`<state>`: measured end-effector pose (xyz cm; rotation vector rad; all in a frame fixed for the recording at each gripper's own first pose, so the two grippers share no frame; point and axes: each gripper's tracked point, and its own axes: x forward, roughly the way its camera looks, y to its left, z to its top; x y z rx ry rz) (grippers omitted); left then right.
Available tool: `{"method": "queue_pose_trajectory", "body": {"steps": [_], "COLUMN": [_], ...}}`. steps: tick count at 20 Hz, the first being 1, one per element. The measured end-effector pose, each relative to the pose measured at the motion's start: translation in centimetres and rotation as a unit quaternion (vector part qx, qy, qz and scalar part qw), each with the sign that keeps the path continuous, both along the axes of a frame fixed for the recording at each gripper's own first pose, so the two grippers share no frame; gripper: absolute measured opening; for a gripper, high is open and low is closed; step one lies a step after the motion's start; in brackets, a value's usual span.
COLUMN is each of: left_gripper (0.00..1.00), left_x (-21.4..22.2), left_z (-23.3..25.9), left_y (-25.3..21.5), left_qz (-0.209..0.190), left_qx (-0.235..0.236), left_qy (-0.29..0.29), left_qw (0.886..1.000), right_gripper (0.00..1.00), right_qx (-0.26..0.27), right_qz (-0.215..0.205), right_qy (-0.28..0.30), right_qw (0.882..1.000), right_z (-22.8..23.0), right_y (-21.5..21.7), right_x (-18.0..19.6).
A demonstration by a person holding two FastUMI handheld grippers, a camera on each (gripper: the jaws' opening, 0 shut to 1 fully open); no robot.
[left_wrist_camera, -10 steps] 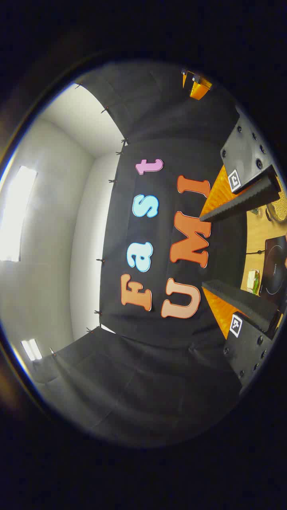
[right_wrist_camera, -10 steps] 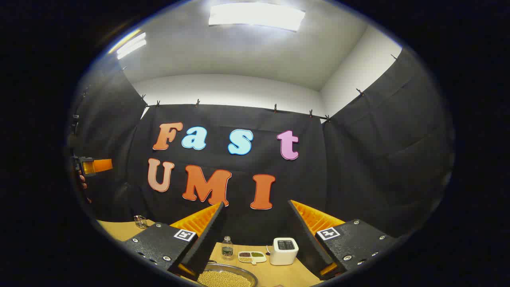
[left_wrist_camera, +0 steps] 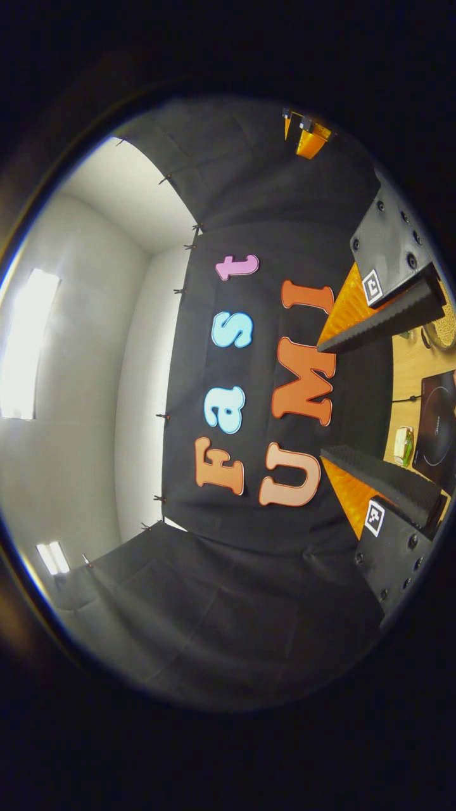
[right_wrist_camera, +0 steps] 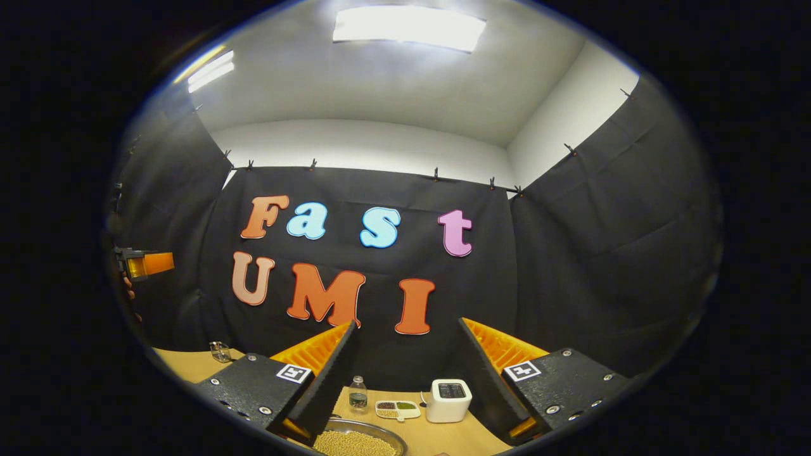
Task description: First push the handle of the pot to place it horizontally, then grasp the pot with both hands and set it on the induction cooktop.
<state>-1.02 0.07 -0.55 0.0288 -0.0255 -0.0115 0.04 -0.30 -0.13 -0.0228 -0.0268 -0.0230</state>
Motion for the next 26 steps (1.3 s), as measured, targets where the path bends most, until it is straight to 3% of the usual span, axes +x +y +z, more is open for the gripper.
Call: {"method": "queue_pose_trajectory", "body": {"steps": [10,15,21,23,24,26], "left_gripper": [0.98,0.98,0.98,0.93,0.98,0.98], "left_x": [-0.7,-0.4,0.5,0.5,0.7,1.1], "left_z": [2.2,0.1,-1.5,-1.8,-1.9,-2.2], "left_y": [0.4,-0.2,1.1,1.2,1.2,1.2], "left_qz": [0.008,-0.001,0.017,0.019,0.018,0.018], "left_qx": [0.016,0.023,0.037,0.035,0.035,0.035], "left_qy": [-0.055,-0.019,0.0,0.003,0.003,0.005], "left_qw": [0.998,1.0,0.999,0.999,0.999,0.999], "right_gripper": [0.95,0.95,0.95,0.95,0.95,0.94], "right_qx": [0.005,0.022,0.024,0.023,0.022,0.025], "right_qz": [0.019,0.029,0.036,0.038,0.038,0.034], "right_qy": [-0.004,0.034,0.073,0.092,0.105,0.131], "right_qw": [1.0,0.999,0.996,0.995,0.994,0.99], "right_z": [-0.7,-3.9,-7.8,-9.7,-10.9,-13.3], "right_y": [2.1,2.6,3.4,3.5,3.5,3.4], "right_x": [0.2,1.0,0.9,0.8,0.8,1.0]}}
